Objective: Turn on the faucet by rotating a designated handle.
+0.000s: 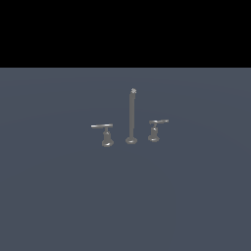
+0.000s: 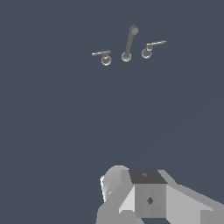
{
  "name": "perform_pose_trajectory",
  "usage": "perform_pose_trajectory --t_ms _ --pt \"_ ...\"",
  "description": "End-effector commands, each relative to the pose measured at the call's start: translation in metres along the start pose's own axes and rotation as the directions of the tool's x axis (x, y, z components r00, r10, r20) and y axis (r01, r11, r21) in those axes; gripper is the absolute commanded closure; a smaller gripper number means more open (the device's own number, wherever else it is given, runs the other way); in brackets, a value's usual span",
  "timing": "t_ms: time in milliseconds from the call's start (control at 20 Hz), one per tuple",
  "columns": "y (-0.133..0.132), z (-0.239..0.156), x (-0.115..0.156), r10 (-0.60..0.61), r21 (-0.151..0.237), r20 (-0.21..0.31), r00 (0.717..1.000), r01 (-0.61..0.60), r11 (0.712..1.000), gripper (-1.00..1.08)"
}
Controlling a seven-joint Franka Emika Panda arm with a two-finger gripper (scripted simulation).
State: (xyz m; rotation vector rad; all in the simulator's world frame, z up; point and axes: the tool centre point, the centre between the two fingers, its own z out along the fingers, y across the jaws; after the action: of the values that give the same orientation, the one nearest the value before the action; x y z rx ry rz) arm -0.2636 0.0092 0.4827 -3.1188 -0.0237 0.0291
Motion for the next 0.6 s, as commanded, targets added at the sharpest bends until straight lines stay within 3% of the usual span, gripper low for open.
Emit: perform_pose_trajectory --t_ms 0,550 --pt "0.0 0.0 0.0 0.0 0.0 0.0 1.0 0.0 1.0 1.08" --pt "0.002 -0.01 0.007 -0.007 -0.032 -0.034 0.999 0.006 0.999 1.08"
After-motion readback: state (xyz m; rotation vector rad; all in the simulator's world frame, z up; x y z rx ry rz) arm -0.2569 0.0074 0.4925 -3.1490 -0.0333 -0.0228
